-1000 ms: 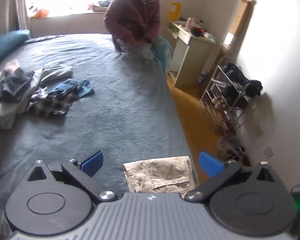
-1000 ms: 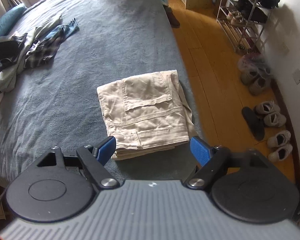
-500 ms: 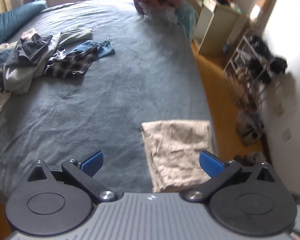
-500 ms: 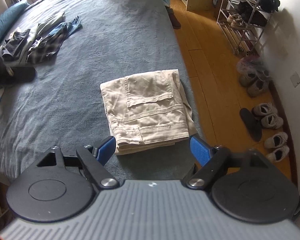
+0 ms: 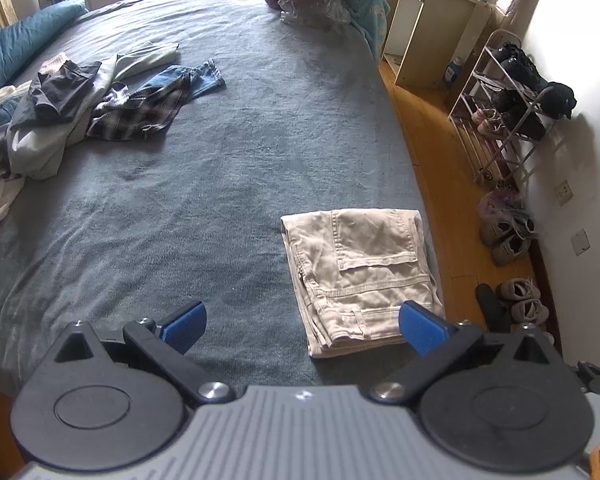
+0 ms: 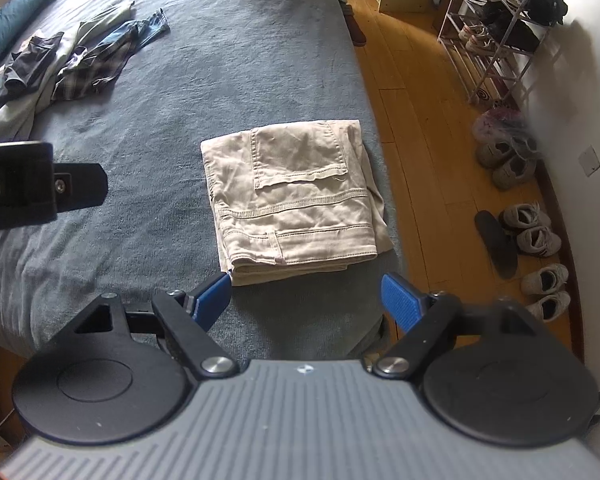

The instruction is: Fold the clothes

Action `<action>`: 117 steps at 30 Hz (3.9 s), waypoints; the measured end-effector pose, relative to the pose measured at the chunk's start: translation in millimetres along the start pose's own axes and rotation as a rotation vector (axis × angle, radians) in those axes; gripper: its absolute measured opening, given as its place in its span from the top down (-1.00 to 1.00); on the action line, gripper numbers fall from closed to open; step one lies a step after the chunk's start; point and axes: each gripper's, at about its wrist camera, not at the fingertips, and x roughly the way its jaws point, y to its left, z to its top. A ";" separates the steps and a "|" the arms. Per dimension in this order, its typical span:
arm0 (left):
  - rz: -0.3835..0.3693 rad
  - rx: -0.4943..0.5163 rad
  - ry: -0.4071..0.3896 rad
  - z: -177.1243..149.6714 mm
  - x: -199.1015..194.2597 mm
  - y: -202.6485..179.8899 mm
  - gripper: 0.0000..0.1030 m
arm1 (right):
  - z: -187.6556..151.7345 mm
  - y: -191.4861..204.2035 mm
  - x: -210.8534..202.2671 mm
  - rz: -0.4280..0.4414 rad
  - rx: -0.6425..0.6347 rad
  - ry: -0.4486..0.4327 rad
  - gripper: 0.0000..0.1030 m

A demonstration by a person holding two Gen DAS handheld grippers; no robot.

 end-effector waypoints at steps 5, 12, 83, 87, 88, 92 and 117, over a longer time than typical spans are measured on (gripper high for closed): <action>-0.004 -0.014 -0.004 6.4 12.7 -13.0 -0.99 | -1.9 0.0 -1.4 -0.003 -0.006 -0.005 -0.60; 0.000 -0.027 -0.010 16.8 33.5 -27.5 -0.99 | -3.2 0.4 -2.9 0.000 -0.017 -0.013 -0.60; -0.001 -0.049 0.021 18.6 43.6 -32.3 -0.99 | 6.6 6.2 4.5 0.002 -0.053 -0.001 -0.60; 0.000 -0.050 0.024 18.0 42.7 -30.5 -0.99 | 6.5 6.2 4.7 0.004 -0.054 0.001 -0.60; 0.000 -0.050 0.024 18.1 42.7 -30.5 -0.99 | 6.5 6.0 4.6 0.004 -0.054 0.001 -0.60; 0.001 -0.053 0.023 16.1 40.3 -30.2 -0.99 | 6.2 5.8 4.4 0.003 -0.054 0.001 -0.60; 0.004 -0.045 0.036 17.2 43.5 -28.0 -0.99 | 9.6 3.9 7.8 0.005 -0.055 0.008 -0.60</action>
